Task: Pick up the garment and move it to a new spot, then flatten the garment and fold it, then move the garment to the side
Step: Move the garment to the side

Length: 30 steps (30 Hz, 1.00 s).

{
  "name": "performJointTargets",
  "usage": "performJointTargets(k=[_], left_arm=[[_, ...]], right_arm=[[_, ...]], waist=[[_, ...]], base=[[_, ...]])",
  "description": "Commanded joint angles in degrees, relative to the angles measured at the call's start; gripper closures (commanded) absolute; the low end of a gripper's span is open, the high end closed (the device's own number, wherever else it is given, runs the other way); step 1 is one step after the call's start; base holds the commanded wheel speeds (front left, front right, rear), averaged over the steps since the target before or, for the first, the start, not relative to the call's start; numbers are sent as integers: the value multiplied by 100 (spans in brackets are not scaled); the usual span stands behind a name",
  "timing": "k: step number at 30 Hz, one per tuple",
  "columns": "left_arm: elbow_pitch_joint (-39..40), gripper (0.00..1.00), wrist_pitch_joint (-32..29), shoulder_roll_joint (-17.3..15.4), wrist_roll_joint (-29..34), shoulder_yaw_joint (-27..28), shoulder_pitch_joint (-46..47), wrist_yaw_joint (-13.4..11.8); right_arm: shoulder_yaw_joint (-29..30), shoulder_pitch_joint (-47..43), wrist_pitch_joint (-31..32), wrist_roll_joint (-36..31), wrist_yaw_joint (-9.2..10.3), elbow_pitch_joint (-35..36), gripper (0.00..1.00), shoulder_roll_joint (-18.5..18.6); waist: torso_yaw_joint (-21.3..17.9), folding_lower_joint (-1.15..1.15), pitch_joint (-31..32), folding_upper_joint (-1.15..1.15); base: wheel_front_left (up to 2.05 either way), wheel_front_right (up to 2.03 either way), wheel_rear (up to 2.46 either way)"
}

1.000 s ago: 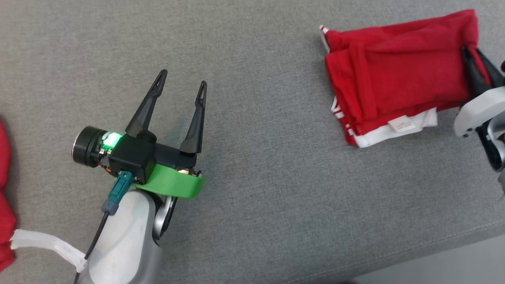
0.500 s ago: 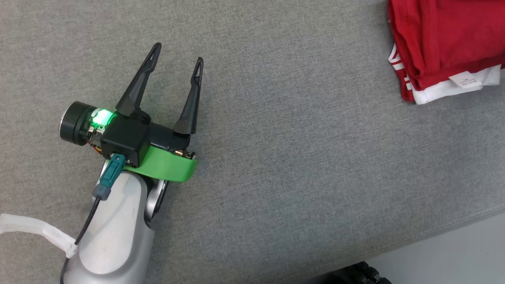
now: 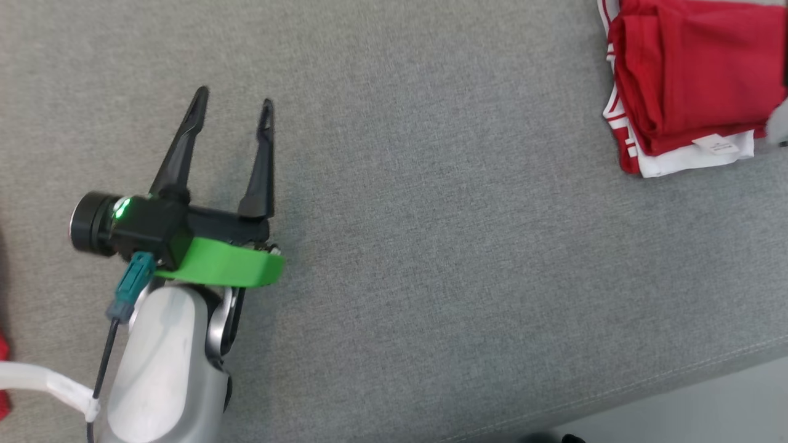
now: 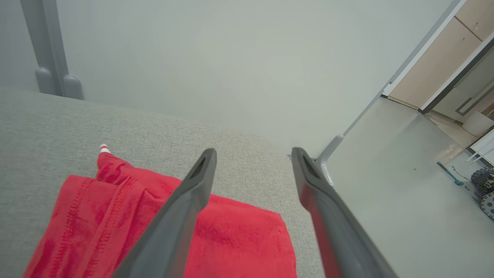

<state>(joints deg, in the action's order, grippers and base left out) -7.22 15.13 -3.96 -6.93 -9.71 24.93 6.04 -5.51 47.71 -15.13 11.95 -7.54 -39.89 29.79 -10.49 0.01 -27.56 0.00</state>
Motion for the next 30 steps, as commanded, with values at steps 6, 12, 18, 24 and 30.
performJointTargets(k=[6, 12, 18, 24, 30], left_arm=[[61, 0, 0, 60, -171, 375, -547, -62], [125, 0, 0, 94, -251, 648, -993, -106], [108, 0, 0, 103, -541, 756, -1406, -192], [-97, 0, 0, 103, -909, 646, -1784, -292], [-213, 0, 0, 102, -902, 540, -2141, -365]], right_arm=[[-260, -588, -1, 381, 9, 853, 0, -413], [-221, -1336, -1, 781, 9, 1719, 0, -844], [-36, -2284, 0, 969, 9, 2466, 0, -1481], [109, -3161, 0, 1090, 6, 2905, 0, -1972], [-36, -3766, -1, 813, 6, 3082, 0, -2308]], waist=[[317, -1, 1047, 0], [558, -1, 1555, 0], [771, -1, 1952, 0], [935, -1, 2296, 0], [962, -1, 2483, 0]], base=[[0, 0, 0], [0, 0, 0], [0, 0, 0], [0, 0, 0], [0, 0, 0]])
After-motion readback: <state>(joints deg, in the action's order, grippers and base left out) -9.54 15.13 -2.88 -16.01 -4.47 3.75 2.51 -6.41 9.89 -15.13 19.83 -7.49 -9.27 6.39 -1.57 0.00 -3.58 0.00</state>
